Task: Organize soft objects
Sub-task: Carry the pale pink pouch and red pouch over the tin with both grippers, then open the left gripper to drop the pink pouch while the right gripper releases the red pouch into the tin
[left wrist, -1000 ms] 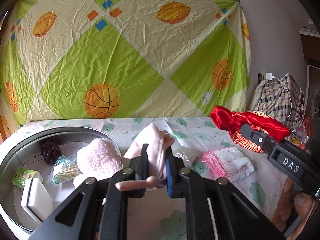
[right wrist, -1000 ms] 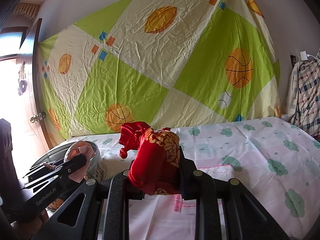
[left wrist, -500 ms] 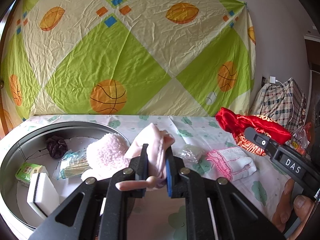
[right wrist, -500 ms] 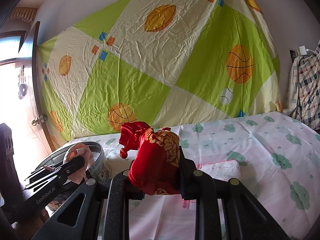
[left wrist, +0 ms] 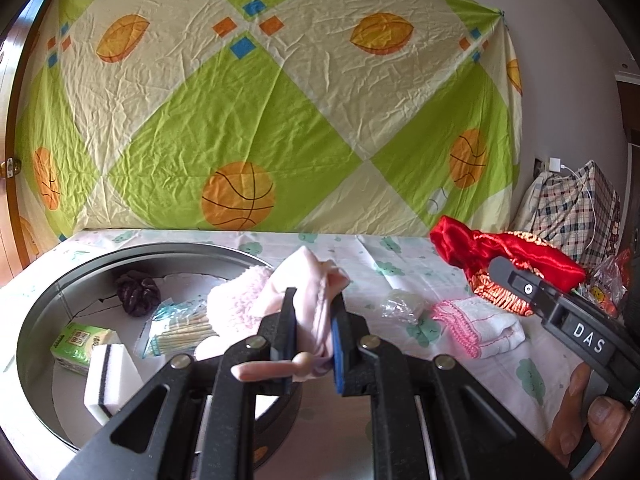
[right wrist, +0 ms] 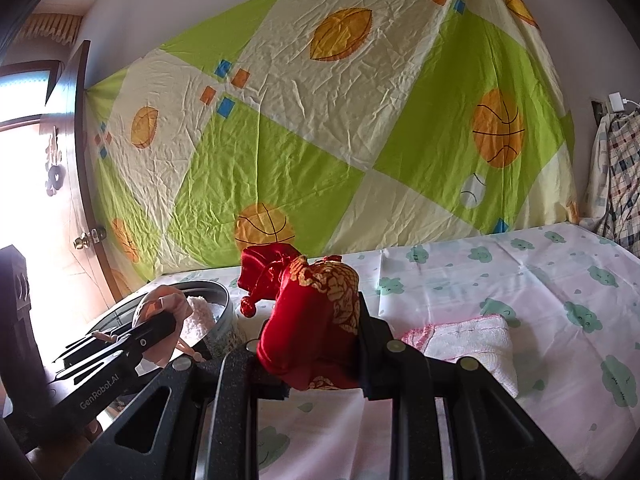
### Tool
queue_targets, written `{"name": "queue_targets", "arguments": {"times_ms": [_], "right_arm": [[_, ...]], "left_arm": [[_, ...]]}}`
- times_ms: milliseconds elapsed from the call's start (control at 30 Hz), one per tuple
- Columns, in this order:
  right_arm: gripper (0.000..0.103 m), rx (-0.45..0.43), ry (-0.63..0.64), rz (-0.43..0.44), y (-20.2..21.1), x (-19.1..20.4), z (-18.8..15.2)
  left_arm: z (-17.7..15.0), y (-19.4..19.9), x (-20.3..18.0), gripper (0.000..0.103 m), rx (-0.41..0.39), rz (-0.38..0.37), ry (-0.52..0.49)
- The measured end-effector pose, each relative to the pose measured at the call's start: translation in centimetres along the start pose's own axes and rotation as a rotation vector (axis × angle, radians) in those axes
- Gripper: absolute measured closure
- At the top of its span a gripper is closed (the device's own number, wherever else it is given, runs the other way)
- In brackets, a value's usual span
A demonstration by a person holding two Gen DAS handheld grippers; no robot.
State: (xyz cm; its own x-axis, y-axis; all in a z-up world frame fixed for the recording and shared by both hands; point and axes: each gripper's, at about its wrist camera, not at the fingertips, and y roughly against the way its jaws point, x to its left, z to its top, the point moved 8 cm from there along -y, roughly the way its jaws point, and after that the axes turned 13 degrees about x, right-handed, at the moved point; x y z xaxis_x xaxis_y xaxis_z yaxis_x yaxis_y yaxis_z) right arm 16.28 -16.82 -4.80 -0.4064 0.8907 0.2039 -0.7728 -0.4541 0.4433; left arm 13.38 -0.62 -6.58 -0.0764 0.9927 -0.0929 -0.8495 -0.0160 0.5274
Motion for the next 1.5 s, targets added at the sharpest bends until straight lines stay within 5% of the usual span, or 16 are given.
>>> {"name": "queue_targets", "arguments": {"times_ms": [967, 1500], "right_arm": [[0.076, 0.022, 0.054, 0.058, -1.9, 4.6, -0.3], [0.076, 0.061, 0.173, 0.148, -4.7, 12.3, 2.0]], "left_arm": [[-0.2, 1.4, 4.0, 0.091, -0.02, 0.031, 0.046], [0.0, 0.9, 9.9, 0.091, 0.05, 0.105, 0.116]]}}
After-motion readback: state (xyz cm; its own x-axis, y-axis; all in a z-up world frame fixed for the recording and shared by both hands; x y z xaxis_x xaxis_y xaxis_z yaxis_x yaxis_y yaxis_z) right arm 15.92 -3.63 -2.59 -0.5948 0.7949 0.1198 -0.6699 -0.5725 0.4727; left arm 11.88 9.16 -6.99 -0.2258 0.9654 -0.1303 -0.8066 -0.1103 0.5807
